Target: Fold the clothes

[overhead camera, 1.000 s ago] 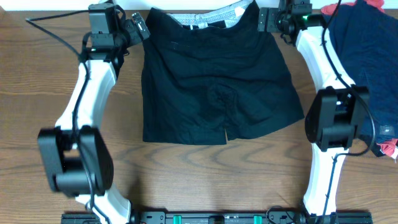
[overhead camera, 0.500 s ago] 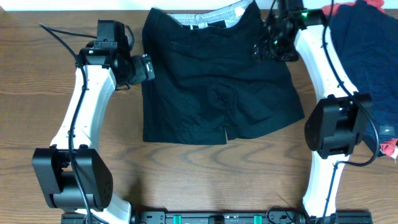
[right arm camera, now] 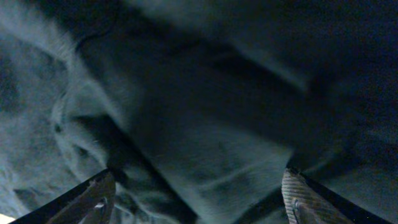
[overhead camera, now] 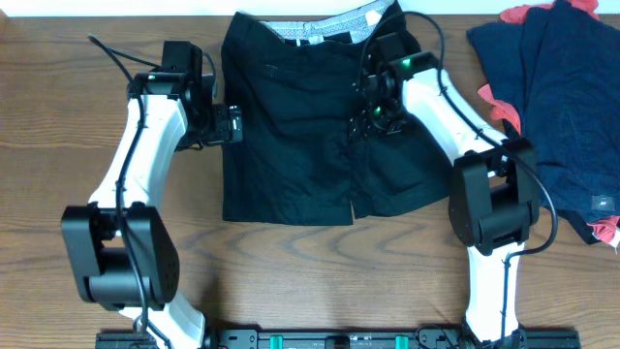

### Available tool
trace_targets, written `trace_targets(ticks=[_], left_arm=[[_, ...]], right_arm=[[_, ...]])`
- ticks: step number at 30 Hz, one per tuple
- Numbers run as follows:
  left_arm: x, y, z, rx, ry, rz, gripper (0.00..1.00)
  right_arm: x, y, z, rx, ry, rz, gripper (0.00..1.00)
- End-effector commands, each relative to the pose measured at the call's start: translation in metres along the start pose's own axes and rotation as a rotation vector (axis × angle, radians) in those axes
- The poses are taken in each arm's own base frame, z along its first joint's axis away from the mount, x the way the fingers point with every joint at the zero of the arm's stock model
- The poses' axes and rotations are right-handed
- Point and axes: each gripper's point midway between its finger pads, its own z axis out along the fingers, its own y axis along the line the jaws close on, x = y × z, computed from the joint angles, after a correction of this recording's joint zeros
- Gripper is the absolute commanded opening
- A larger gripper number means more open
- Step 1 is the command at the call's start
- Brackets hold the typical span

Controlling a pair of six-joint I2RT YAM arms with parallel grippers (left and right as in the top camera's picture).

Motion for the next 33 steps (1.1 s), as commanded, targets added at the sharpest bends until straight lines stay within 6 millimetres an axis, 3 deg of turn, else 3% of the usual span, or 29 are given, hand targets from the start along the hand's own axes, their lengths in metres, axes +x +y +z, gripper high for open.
trace_targets(ticks=[1,8,13,23,28,33], left_arm=[[0.002,0.001,0.005,-0.007,0.018,0.018,0.98],[-0.007,-0.002,0.002,-0.001,-0.021,0.046,0.98],[-0.028,-0.016,-0.015,0.010,-0.096,0.152,0.98],[-0.079,-0.028,-0.055,0.029,-0.282,0.166,0.98],[-0.100,-0.032,-0.053,0.035,-0.355,0.180,0.98],[-0.125,-0.035,-0.037,0.041,-0.421,0.185,0.98]], right_arm=[[-0.001,0.009,-0.002,-0.014,-0.012,-0.003,0.82],[0.013,-0.022,0.017,0.122,0.008,0.059,0.82],[0.029,-0.042,0.033,0.130,0.039,0.114,0.82],[0.052,-0.093,0.024,0.111,0.111,0.214,0.90],[0.030,-0.067,-0.004,-0.114,0.016,0.118,0.90],[0.010,-0.047,-0.067,-0.110,-0.130,0.033,0.94]])
